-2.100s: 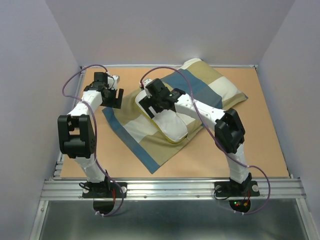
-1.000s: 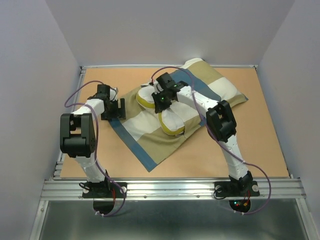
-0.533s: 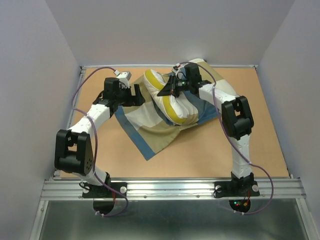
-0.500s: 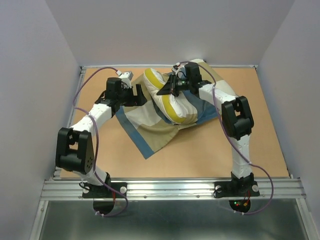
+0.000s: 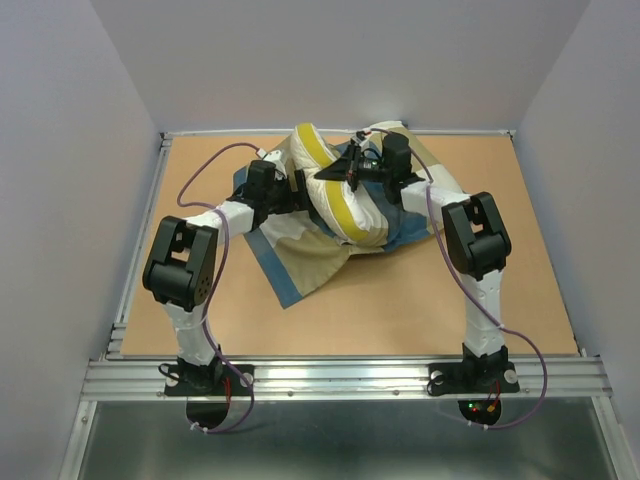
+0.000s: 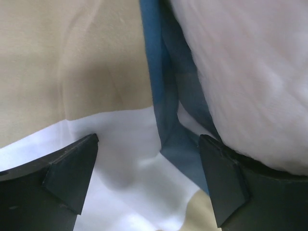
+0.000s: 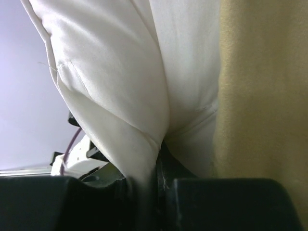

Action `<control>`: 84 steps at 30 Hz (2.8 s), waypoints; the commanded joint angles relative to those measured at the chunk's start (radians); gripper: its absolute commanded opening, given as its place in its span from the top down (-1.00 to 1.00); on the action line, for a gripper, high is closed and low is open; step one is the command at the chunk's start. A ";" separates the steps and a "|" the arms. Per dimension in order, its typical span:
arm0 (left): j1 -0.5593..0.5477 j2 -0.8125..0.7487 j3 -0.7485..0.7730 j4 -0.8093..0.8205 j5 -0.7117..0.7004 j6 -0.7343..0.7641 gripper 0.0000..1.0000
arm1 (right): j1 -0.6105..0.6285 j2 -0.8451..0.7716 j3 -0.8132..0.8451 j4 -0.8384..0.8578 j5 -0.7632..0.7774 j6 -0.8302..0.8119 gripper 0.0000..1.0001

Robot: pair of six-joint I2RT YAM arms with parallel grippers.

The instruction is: Put the pillow into the pillowcase

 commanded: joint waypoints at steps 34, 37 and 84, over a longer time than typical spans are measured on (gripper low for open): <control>-0.053 0.135 0.002 0.636 0.355 -0.183 -0.89 | -0.005 -0.144 -0.253 0.798 0.042 0.715 0.99; -0.020 0.060 -0.104 0.601 0.385 -0.151 -0.94 | -0.022 -0.141 -0.236 0.800 0.033 0.709 0.99; 0.088 -0.212 0.135 -0.281 -0.392 0.562 -0.13 | -0.061 -0.149 -0.229 -0.164 0.258 -0.205 0.99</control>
